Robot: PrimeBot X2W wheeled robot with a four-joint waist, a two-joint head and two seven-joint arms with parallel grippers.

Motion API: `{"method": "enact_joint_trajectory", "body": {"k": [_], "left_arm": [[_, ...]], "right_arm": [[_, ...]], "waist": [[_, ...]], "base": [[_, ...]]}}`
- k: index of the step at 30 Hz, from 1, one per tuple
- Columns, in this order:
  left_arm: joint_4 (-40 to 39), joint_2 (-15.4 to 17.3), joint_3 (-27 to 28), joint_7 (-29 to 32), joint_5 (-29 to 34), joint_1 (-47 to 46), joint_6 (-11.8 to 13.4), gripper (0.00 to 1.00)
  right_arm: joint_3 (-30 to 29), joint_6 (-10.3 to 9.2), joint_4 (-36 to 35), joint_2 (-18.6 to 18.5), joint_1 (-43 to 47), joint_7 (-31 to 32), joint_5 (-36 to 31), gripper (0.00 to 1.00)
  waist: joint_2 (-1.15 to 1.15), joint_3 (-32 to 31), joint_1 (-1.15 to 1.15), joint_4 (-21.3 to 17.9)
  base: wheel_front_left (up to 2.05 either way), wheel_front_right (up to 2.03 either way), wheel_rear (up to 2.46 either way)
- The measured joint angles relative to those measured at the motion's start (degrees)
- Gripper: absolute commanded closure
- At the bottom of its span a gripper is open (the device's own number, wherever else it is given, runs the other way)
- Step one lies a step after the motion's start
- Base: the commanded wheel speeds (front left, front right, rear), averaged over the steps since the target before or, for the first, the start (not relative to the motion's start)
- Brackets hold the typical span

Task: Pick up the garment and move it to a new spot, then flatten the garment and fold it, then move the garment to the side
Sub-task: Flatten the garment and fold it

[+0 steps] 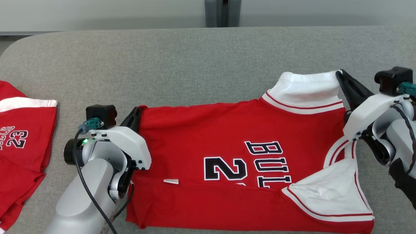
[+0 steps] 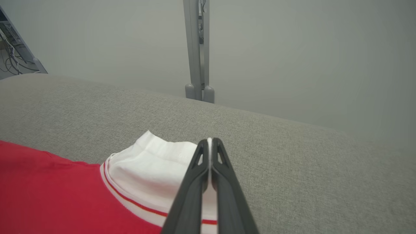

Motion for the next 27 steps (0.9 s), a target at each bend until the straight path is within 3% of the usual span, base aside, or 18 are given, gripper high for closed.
{"method": "enact_joint_trajectory", "body": {"k": [14,27], "left_arm": [[-8.1,5.1,-1.6,4.7,0.1,9.3,1.8,1.0],[-12.2,7.8,-2.7,6.6,0.0,14.4,3.2,1.0]], "right_arm": [[2.0,0.0,-4.9,-2.7,9.7,2.2,4.8,1.0],[3.9,0.0,-17.3,-9.6,15.2,14.6,14.9,1.0]], "waist": [[0.0,-5.6,0.0,-1.6],[0.0,-8.7,0.0,-2.8]], "base": [[0.0,0.0,0.0],[0.0,0.0,0.0]]}}
